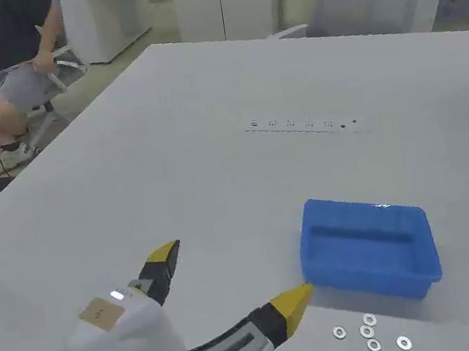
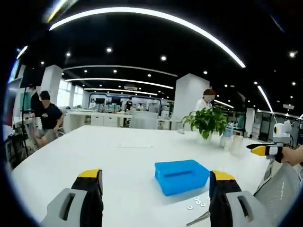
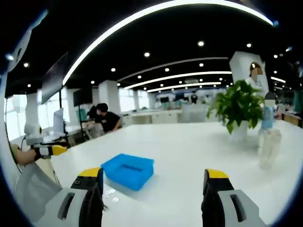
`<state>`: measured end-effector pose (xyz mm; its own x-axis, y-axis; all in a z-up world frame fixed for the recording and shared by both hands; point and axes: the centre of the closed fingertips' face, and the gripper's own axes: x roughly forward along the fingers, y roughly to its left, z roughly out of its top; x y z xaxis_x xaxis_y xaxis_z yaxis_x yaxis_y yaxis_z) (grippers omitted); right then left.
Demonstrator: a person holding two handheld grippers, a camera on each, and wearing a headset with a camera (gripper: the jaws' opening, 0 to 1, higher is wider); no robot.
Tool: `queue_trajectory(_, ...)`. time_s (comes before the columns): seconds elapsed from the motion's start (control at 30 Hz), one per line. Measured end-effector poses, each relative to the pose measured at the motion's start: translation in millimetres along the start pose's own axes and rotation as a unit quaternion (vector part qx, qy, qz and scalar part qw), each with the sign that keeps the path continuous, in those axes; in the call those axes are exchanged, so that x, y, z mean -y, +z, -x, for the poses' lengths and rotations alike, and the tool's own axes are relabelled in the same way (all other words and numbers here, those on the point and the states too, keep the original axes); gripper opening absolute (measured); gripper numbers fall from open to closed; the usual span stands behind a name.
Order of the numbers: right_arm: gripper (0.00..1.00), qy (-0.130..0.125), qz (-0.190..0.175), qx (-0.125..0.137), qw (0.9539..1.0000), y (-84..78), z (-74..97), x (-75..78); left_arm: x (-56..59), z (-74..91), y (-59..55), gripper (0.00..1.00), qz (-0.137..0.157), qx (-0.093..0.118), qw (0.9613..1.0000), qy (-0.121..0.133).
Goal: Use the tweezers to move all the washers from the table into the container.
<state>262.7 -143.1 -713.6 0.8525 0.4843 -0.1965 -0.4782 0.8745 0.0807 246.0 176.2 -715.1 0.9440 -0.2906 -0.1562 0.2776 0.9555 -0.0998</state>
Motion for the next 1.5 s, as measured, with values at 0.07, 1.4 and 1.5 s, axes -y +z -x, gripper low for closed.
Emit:
queue_trajectory(0.07,0.82,-0.002,0.001,-0.001,1.0000,-0.5,0.2,0.2,0.0,-0.1,-0.4,0.94,-0.001,-0.001,1.0000,0.000)
queue_trajectory(1.4,0.77,-0.031,0.011,-0.019,0.9993,-4.2,5.2,5.6,22.8,-1.0,-1.5,0.91,-0.004,-0.008,0.9984,-0.055)
queue_trajectory(1.5,0.77,-0.033,0.012,-0.021,0.9992,-3.3,4.7,3.6,21.9,-0.7,-1.3,0.91,0.000,-0.007,0.9985,-0.055)
